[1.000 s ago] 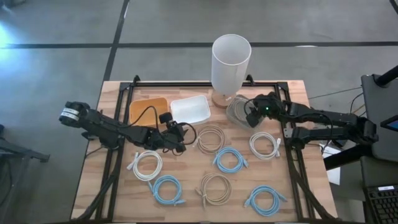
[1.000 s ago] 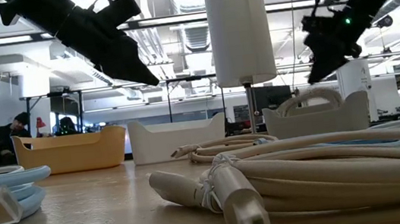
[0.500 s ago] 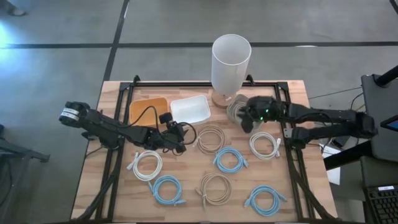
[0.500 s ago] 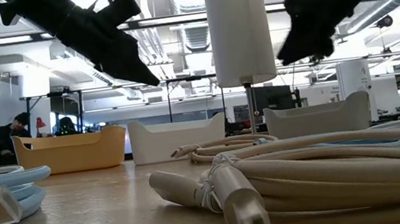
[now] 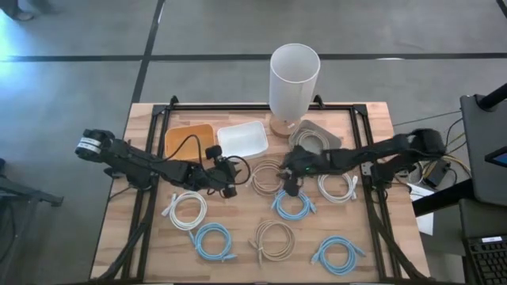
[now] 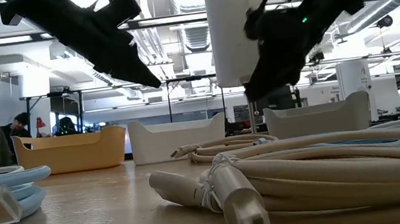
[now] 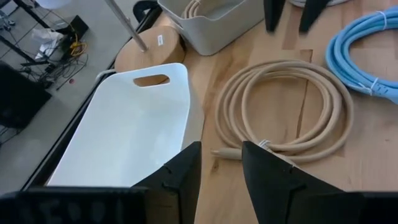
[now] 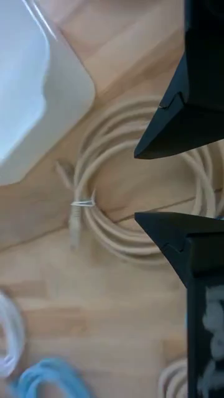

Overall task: Pick & Place USB Port
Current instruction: Put the top brown USB cable into the gray bin

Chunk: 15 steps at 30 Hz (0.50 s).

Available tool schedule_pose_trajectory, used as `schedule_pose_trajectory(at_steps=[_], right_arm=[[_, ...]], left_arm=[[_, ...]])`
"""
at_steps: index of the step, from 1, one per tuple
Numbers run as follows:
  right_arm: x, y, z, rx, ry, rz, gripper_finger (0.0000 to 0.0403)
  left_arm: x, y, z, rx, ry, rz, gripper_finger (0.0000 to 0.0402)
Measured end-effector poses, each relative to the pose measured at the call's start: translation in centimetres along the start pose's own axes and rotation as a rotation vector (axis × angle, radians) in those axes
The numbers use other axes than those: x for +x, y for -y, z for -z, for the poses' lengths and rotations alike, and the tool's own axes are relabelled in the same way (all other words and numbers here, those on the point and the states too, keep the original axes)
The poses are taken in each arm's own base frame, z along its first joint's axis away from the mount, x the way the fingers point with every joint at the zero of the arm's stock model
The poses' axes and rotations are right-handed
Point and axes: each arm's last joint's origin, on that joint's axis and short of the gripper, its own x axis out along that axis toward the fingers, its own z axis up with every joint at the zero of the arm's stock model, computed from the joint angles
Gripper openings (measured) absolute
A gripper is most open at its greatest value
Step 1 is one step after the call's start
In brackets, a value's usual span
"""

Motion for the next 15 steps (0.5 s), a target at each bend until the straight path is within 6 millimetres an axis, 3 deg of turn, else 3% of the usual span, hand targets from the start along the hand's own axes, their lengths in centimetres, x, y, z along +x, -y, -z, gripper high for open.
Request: schedule_pose_trajectory(at_steps=[5, 15], right_arm=[[3.1, -0.2, -0.5, -0.023, -0.068, 0.130, 0.0146], [6.9, 0.2, -2.5, -0.093, -0.402, 0.354, 0.0146]], left_arm=[[0.0, 0.0, 0.0, 0.001, 0.000, 0.002, 0.0133], [0.0, 0.0, 0.0, 0.002, -0.001, 0.004, 0.0133]])
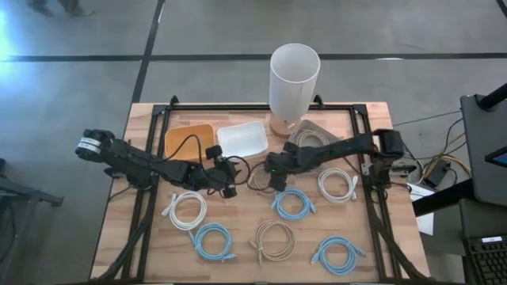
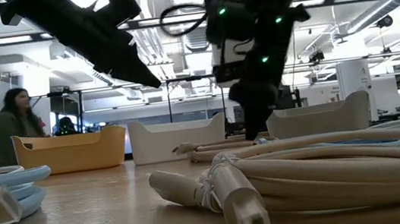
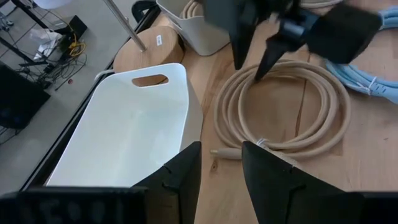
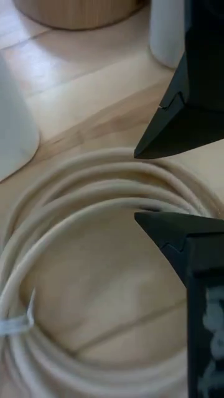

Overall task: Pick & Place USB Port
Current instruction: Put the top brown USB cable into the gray bin

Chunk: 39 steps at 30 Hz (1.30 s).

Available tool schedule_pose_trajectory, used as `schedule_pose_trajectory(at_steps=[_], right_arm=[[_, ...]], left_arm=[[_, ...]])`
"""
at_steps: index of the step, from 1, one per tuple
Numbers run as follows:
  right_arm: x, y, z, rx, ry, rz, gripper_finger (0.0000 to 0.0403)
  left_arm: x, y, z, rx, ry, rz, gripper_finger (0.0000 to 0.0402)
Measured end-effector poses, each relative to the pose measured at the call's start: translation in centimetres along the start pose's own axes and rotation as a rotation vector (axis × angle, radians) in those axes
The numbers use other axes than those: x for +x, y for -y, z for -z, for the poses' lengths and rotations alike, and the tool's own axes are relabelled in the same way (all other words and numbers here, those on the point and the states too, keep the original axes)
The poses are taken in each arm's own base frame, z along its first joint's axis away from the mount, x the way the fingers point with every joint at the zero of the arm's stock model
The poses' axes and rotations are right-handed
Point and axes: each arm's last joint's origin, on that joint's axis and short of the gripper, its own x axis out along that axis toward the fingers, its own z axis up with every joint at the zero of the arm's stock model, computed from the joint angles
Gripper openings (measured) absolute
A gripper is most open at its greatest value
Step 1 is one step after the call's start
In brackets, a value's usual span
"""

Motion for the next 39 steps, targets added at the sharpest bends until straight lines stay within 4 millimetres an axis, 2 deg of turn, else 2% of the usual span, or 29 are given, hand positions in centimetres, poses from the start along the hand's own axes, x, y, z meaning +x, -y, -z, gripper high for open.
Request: schedule_pose_trajectory(at_steps=[6, 14, 17, 23, 26, 29, 32, 39], right_arm=[[2.6, -0.1, -1.5, 0.001, -0.086, 0.044, 0.0146], [4.3, 0.2, -2.7, -0.054, -0.185, 0.064, 0.0139], [4.3, 0.1, -2.9, -0.100, -0.190, 0.039, 0.0112], [3.4, 0.3, -3.3, -0.103, -0.169, 0.027, 0.0021], [2.5, 0.5, -3.5, -0.085, -0.157, 0.021, 0.0018], [0.3, 0.5, -3.6, -0.090, -0.129, 0.010, 0.0016], [-2.6, 0.7, -3.7, -0.060, -0.092, 0.010, 0.0015], [-10.0, 2.1, -2.2, -0.001, 0.013, 0.186, 0.0014]], left_arm=[[0.0, 0.0, 0.1, 0.007, -0.004, 0.000, 0.0133], [0.0, 0.0, 0.1, 0.014, -0.009, 0.008, 0.0133], [0.0, 0.0, 0.1, 0.017, -0.009, 0.011, 0.0133], [0.0, 0.0, 0.1, 0.017, -0.009, 0.013, 0.0133], [0.0, 0.0, 0.1, 0.017, -0.010, 0.013, 0.0133], [0.0, 0.0, 0.1, 0.019, -0.012, 0.013, 0.0133], [0.0, 0.0, 0.1, 0.019, -0.012, 0.013, 0.0133], [0.0, 0.0, 0.1, 0.020, -0.012, 0.012, 0.0133]])
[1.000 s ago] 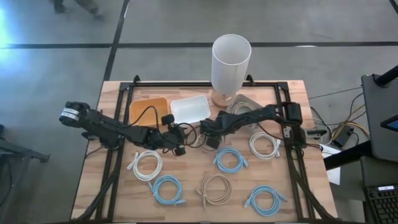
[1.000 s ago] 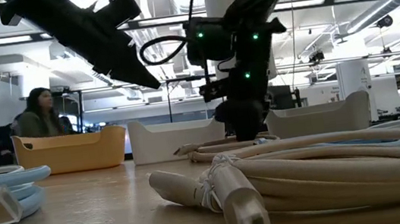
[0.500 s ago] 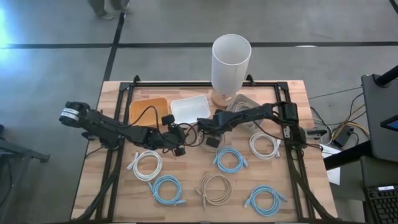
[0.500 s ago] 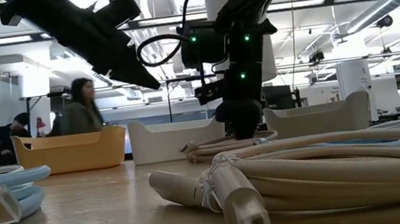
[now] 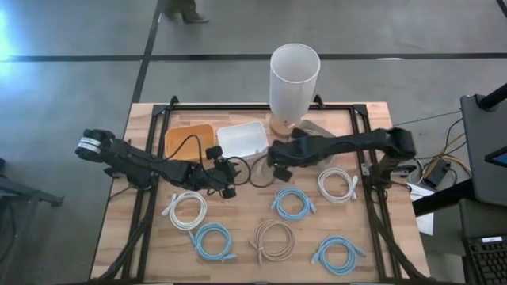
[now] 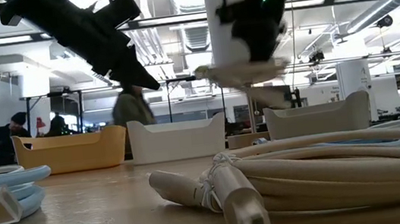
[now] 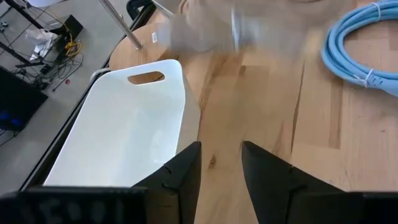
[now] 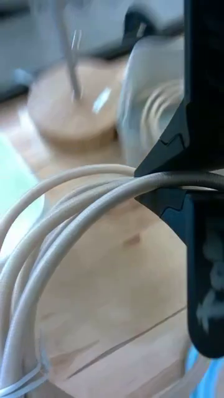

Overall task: Pick & Place USB Port
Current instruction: Put the top brown USB cable into the gray bin

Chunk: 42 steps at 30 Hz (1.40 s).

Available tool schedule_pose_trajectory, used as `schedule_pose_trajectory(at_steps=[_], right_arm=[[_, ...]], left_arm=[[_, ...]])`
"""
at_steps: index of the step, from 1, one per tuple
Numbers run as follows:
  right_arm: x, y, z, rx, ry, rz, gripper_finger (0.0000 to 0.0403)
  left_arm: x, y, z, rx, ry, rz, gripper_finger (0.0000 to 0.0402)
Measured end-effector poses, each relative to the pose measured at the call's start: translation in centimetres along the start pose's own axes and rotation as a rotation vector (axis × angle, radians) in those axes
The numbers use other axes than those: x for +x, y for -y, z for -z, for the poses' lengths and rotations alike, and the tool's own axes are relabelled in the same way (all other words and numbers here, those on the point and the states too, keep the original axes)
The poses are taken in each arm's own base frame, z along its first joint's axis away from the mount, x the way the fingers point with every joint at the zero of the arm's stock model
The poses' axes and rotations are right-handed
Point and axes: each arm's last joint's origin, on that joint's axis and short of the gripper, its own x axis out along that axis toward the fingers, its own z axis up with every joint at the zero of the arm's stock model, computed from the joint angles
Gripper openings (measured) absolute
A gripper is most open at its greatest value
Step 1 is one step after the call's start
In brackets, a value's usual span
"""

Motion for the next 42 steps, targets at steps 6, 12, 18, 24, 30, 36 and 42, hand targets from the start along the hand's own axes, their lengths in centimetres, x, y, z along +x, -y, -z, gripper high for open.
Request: schedule_pose_trajectory(at_steps=[6, 12, 18, 24, 30, 36, 42], right_arm=[[-4.2, 3.3, 2.0, 0.089, 0.063, 0.165, 0.0014], [-5.2, 5.8, 4.3, 0.155, 0.048, 0.256, 0.0014], [-3.3, 6.9, 6.3, 0.196, -0.005, 0.323, 0.0013], [0.0, 7.7, 8.6, 0.253, -0.110, 0.402, 0.0013], [2.2, 8.2, 10.7, 0.370, -0.153, 0.491, 0.0014], [2.9, 8.2, 11.5, 0.459, -0.100, 0.554, 0.0030], [3.4, 8.1, 12.0, 0.554, -0.083, 0.557, 0.0034]], left_arm=[[0.0, 0.0, 0.0, -0.001, 0.000, 0.000, 0.0133], [0.0, 0.0, 0.0, -0.002, 0.001, -0.001, 0.0133], [0.0, 0.0, 0.0, -0.004, 0.002, -0.002, 0.0133], [0.0, 0.0, -0.1, -0.008, 0.005, -0.002, 0.0133], [0.0, 0.0, -0.1, -0.009, 0.005, -0.002, 0.0133], [0.0, 0.0, 0.0, -0.009, 0.005, -0.001, 0.0133], [0.0, 0.0, 0.0, -0.011, 0.005, -0.001, 0.0133]])
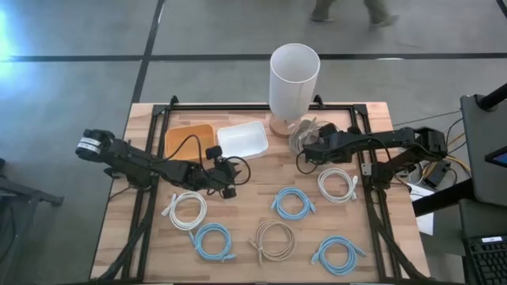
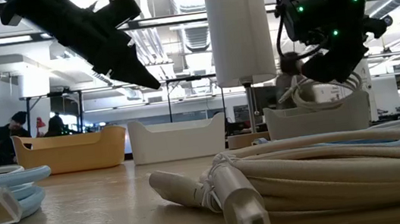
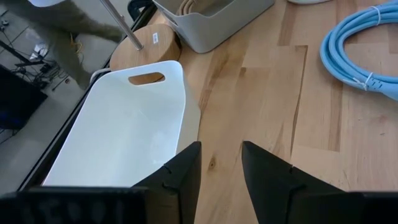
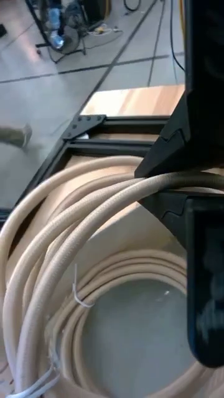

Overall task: Pick & Place USB Port
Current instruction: Put the top brown USB cable into the gray bin

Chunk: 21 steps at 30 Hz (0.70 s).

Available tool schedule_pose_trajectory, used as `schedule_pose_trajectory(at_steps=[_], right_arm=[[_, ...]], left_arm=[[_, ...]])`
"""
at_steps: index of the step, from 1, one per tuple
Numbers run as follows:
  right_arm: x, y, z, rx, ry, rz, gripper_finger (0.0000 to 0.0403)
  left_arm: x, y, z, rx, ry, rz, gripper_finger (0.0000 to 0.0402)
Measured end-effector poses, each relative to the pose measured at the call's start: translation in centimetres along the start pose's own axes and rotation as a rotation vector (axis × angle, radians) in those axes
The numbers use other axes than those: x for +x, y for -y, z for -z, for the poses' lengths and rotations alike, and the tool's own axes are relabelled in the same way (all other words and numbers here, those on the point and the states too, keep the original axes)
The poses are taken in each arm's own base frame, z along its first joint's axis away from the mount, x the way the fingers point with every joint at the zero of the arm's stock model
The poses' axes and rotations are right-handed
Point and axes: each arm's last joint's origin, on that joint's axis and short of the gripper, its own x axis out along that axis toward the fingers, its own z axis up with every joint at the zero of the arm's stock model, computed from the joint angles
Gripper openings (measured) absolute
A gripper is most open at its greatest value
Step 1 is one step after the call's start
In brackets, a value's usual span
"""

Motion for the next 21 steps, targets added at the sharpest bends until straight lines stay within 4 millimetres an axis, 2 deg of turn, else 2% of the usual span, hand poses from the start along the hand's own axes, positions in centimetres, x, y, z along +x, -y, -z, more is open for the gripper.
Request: schedule_pose_trajectory(at_steps=[5, 17, 21], right_arm=[[0.44, -0.52, 0.43, -0.026, -0.018, -0.042, 0.0035], [0.22, -0.92, 0.08, -0.078, -0.034, -0.095, 0.0036], [0.21, -0.93, 0.02, -0.075, -0.034, -0.097, 0.0051]], left_arm=[[0.00, 0.00, 0.01, 0.001, -0.001, 0.000, 0.0133], [0.00, -0.01, 0.01, 0.001, -0.001, 0.000, 0.0133], [0.00, -0.01, 0.01, 0.006, -0.001, 0.000, 0.0133]])
